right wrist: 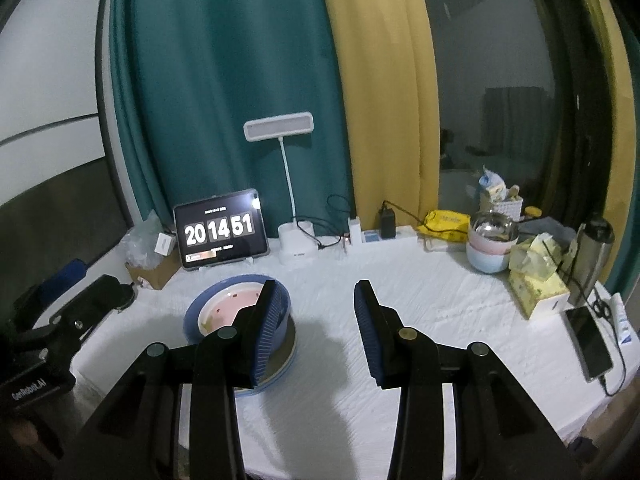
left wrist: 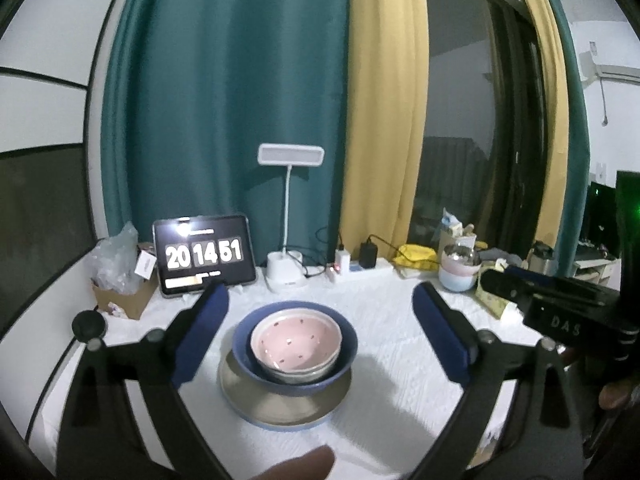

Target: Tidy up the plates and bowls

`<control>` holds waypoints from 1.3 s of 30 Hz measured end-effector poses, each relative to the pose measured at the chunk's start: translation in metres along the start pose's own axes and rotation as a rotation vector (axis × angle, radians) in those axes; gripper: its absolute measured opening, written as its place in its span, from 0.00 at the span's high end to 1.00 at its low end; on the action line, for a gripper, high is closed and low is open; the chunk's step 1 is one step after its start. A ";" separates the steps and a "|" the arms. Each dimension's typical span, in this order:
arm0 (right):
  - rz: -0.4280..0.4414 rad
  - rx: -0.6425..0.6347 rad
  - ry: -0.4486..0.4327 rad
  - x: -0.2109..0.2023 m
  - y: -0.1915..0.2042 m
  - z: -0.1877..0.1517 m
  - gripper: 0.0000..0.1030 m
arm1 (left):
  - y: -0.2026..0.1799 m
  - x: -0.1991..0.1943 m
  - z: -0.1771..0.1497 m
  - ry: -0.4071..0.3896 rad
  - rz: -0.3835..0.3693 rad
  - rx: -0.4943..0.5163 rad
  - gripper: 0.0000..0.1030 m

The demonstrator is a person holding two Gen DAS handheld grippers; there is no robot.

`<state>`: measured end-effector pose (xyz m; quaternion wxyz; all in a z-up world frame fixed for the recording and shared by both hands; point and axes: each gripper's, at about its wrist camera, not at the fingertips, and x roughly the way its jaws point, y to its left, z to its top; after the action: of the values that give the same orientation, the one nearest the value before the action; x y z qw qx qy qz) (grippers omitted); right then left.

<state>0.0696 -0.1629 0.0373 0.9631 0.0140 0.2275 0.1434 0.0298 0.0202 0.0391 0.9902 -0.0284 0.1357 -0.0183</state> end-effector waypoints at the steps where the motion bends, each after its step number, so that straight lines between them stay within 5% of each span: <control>1: -0.002 -0.005 -0.008 -0.003 0.000 0.001 0.61 | 0.000 -0.002 0.002 -0.007 0.001 0.000 0.08; 29: -0.029 -0.074 -0.167 -0.070 0.013 0.024 0.60 | -0.016 -0.057 0.033 -0.136 0.013 0.053 0.08; 39: -0.040 -0.076 -0.193 -0.085 0.014 0.026 0.60 | -0.016 -0.064 0.036 -0.127 0.027 0.059 0.08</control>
<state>0.0046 -0.1731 0.0993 0.9830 -0.0134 0.1286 0.1306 -0.0221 0.0094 0.0917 0.9973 0.0013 0.0725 -0.0073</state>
